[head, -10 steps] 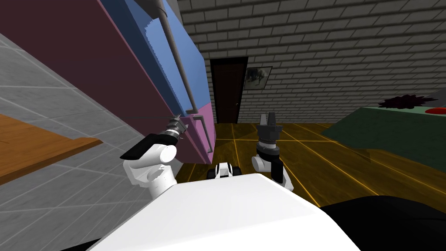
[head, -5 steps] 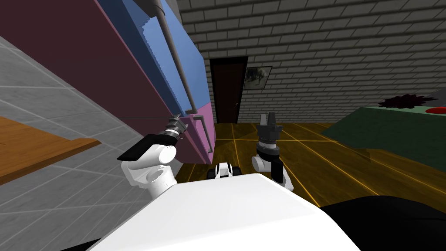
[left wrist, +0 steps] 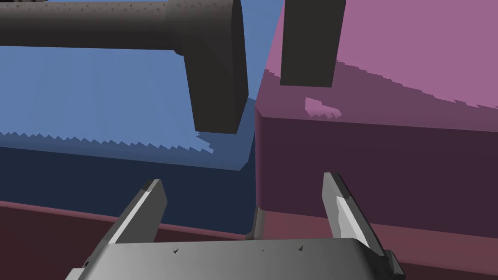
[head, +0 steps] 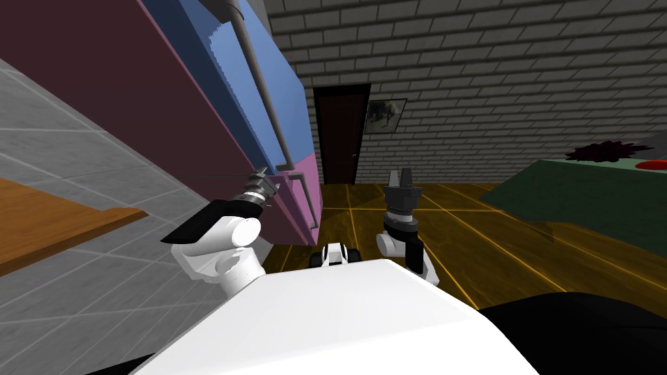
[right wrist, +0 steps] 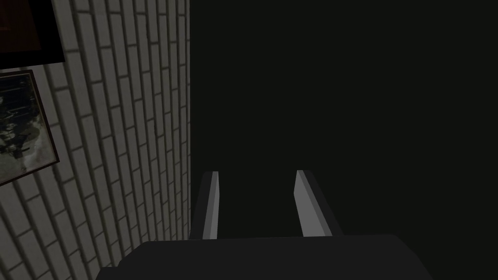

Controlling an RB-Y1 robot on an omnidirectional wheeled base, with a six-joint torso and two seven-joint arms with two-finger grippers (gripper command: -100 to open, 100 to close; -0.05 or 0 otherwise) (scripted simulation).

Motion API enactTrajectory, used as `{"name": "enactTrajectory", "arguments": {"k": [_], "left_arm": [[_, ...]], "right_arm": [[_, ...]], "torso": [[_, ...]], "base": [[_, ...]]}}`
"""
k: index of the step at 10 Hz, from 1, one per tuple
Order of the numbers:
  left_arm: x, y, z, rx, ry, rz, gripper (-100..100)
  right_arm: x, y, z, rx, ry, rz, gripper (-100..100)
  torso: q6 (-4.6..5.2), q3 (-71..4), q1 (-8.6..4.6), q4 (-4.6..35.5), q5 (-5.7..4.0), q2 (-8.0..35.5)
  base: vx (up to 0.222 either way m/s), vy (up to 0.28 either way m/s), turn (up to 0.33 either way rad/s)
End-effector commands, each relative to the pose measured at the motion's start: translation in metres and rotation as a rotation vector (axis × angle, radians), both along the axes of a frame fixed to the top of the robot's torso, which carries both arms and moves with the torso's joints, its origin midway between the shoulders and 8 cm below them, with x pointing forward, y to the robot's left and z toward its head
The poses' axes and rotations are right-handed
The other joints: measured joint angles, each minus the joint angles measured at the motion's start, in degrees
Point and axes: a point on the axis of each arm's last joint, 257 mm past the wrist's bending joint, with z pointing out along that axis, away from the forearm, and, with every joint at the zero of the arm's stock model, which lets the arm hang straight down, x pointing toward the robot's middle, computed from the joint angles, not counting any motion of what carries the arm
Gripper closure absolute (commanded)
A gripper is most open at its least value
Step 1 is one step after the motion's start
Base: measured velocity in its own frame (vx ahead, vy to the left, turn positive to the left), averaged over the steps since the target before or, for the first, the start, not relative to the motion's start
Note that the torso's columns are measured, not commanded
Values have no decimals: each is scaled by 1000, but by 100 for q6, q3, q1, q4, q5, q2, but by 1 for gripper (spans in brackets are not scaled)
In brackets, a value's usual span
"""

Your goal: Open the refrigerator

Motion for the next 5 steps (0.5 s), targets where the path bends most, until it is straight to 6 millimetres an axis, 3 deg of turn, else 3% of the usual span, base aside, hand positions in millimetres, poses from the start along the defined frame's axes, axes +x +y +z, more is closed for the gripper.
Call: {"name": "enactTrajectory", "arguments": {"k": [1, 3, 4, 5], "left_arm": [[-2, -1, -1, 0, -2, -1, -100], [-2, 2, -7, -10, 20, 6, -100], [-2, 0, -3, -2, 3, 2, 100], [-3, 3, -11, -7, 30, 10, 100]], "right_arm": [[0, 0, 0, 0, 0, 0, 0], [0, 0, 0, 0, 0, 0, 0], [0, 0, 0, 0, 0, 0, 0], [0, 0, 0, 0, 0, 0, 0]], "torso": [[-4, 2, 5, -6, 5, 2], [-31, 7, 58, -29, 38, -8], [-28, 10, 59, -50, 51, -3], [-25, 27, 42, -37, 43, 24]], "base": [[-20, 4, 35], [53, 28, 72], [-63, -11, -51], [-50, -4, -2]]}}
